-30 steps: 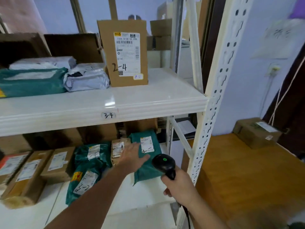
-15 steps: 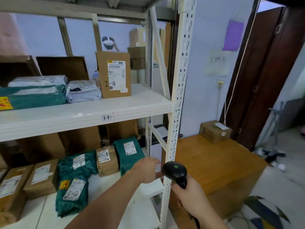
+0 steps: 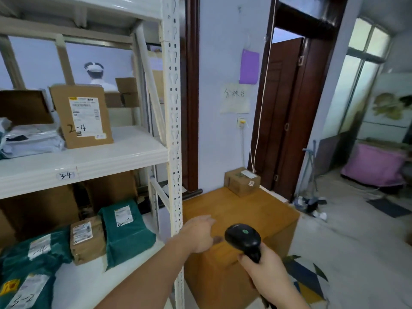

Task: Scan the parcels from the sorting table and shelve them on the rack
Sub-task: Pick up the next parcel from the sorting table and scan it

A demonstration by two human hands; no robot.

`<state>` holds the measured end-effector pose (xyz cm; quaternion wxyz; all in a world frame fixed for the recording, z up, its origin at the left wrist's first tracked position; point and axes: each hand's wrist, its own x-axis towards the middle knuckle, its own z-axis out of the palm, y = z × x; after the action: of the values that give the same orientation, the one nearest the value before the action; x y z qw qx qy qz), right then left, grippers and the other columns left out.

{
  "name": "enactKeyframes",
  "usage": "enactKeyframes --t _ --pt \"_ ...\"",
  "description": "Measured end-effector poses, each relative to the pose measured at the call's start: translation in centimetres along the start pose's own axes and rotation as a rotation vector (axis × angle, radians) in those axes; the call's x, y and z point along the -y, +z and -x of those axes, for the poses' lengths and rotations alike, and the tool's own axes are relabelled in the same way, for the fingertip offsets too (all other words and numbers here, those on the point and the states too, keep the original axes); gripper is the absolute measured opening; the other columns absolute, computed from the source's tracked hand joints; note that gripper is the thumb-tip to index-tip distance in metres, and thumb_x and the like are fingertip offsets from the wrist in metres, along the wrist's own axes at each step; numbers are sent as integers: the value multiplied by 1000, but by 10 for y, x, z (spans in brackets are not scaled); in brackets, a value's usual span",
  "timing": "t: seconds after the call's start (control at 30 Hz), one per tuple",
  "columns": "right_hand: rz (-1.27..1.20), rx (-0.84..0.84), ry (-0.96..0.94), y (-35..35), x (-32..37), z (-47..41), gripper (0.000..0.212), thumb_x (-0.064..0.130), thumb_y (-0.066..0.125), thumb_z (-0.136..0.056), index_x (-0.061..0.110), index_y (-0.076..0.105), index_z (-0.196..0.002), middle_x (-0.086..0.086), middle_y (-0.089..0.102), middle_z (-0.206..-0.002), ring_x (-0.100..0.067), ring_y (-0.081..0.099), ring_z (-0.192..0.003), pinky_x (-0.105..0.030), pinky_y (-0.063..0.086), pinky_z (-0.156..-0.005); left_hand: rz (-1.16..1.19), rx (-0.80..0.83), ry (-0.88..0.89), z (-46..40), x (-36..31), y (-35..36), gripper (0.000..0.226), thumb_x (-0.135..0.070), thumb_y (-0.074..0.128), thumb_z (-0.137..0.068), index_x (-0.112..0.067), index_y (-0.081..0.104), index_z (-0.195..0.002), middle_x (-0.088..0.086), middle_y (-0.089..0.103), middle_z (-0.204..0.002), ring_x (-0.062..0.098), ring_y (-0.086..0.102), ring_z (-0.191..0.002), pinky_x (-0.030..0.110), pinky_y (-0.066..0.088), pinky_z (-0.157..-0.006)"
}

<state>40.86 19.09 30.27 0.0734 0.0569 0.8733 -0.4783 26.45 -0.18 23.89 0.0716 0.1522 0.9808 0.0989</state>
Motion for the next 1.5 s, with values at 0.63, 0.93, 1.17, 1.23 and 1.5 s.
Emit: enactKeyframes --t 0.63,0.93,1.17,1.23,1.5 --pt "-12 -173 34 -120 -82 -75 9 20 65 -85 24 59 -79 -2 66 -65 -16 65 -65 -23 44 -57 -51 21 -2 -136 -102 3 83 -68 48 -101 -18 31 -166 6 29 -173 26 27 -159 43 24 -130" --pt "-65 -153 52 -148 -89 -188 4 25 64 -83 27 61 -85 -2 66 -66 -22 65 -61 -29 49 -63 -84 71 -33 -255 -96 6 83 -70 48 -101 -23 28 -166 3 24 -175 27 23 -161 48 21 -131" --pt "-58 -186 52 -169 -92 -279 6 25 66 -84 26 60 -87 1 63 -64 -20 65 -61 -32 51 -60 -115 114 -26 -342 -94 -3 80 -66 46 -103 -19 30 -165 5 26 -174 28 26 -159 47 21 -130" --pt "-71 -183 63 -178 -94 -299 6 25 66 -84 26 61 -87 1 64 -64 -20 65 -62 -32 52 -61 -99 115 -16 -365 -96 0 78 -65 48 -103 -19 33 -164 5 31 -172 27 29 -158 46 23 -129" --pt "-39 -160 89 -219 -113 -395 6 28 66 -84 24 61 -84 2 63 -64 -18 64 -64 -30 49 -62 -75 119 8 -474 -106 18 79 -69 42 -102 -22 33 -165 1 33 -171 24 31 -157 44 27 -128"
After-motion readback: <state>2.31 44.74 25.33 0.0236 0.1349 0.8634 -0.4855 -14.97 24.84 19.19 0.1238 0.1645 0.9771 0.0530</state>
